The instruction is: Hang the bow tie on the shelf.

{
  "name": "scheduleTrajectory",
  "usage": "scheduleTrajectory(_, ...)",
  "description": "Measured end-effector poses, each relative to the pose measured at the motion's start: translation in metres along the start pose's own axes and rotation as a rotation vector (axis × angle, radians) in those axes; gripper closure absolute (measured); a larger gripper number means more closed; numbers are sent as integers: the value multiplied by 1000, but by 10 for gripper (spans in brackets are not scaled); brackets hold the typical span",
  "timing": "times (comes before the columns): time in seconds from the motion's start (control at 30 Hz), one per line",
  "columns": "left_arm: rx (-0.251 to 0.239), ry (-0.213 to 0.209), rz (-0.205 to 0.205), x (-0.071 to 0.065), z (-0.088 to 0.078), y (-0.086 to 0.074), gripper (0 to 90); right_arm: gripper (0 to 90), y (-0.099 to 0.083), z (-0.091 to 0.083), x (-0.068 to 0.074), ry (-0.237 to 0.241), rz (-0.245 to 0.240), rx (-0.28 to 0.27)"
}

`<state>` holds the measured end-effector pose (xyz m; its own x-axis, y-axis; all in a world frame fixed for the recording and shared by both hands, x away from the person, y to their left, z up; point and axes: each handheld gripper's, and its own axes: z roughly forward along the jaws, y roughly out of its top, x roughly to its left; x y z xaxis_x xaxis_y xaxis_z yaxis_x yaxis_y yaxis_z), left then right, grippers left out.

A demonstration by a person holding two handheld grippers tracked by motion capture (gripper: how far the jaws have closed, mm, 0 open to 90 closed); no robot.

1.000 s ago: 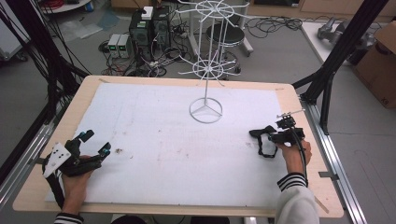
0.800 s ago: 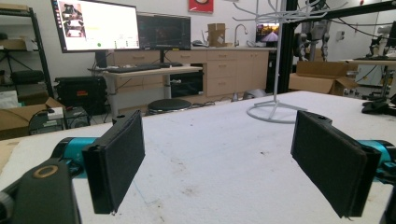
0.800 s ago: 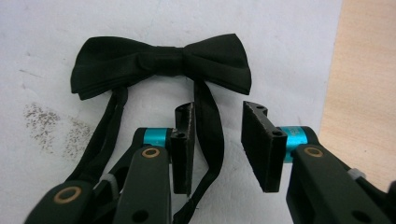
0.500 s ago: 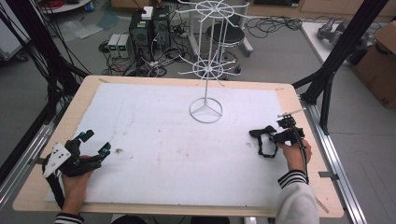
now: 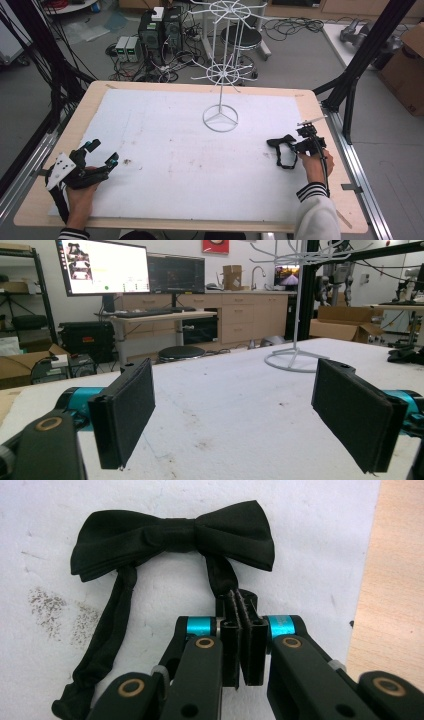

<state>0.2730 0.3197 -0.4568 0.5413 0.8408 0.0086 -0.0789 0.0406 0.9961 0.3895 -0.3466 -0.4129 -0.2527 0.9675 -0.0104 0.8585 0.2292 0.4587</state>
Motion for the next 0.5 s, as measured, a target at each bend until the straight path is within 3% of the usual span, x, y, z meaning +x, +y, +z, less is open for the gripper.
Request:
scheduleTrajectory(0.23,1,-2,3,0,0,0,177,888,0,-6,1,6,-5,-45)
scheduleTrajectory(0.43,2,-2,4,0,0,0,177,891,-1,-12,4,45,-2,-108)
scheduleTrajectory(0.5,2,-2,4,0,0,0,177,892,-1,-17,4,80,14,-162)
